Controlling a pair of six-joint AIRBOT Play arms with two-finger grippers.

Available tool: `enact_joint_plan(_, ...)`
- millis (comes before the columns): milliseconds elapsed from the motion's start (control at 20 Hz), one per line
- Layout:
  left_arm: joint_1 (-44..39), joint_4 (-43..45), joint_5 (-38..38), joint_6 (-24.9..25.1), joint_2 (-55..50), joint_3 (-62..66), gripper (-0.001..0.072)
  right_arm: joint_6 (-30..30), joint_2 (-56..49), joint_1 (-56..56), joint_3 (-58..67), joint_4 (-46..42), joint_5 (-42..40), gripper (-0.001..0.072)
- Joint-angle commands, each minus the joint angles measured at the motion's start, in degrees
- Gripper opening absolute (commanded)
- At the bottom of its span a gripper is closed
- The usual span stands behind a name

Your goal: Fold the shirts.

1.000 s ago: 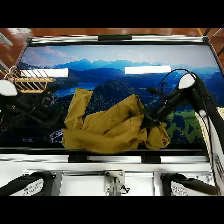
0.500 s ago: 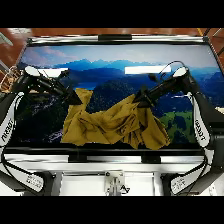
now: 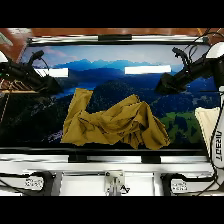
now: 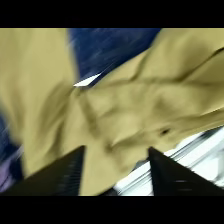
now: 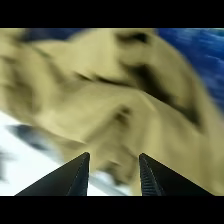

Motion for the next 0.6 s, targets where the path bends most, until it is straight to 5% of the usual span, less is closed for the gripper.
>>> enact_joint_plan(0,-3.34,8.35,2.32,-5.09,8.33,-14.38,0.0621,-2.38,3.23,4.09,-0.42,-10.80,0.15,0.0460)
enact_joint_plan(250,-12.59,1.07,23.45,-7.13,16.55,-41.75,0.0615,-2.36,3.17,7.19,-3.56,-6.21,-7.06,0.0460)
enact_joint_plan(550,-18.91,-3.21,39.50,-8.66,13.22,-46.40,0.0614,-2.36,3.17,7.15,-3.85,-7.65,-6.82,0.0459)
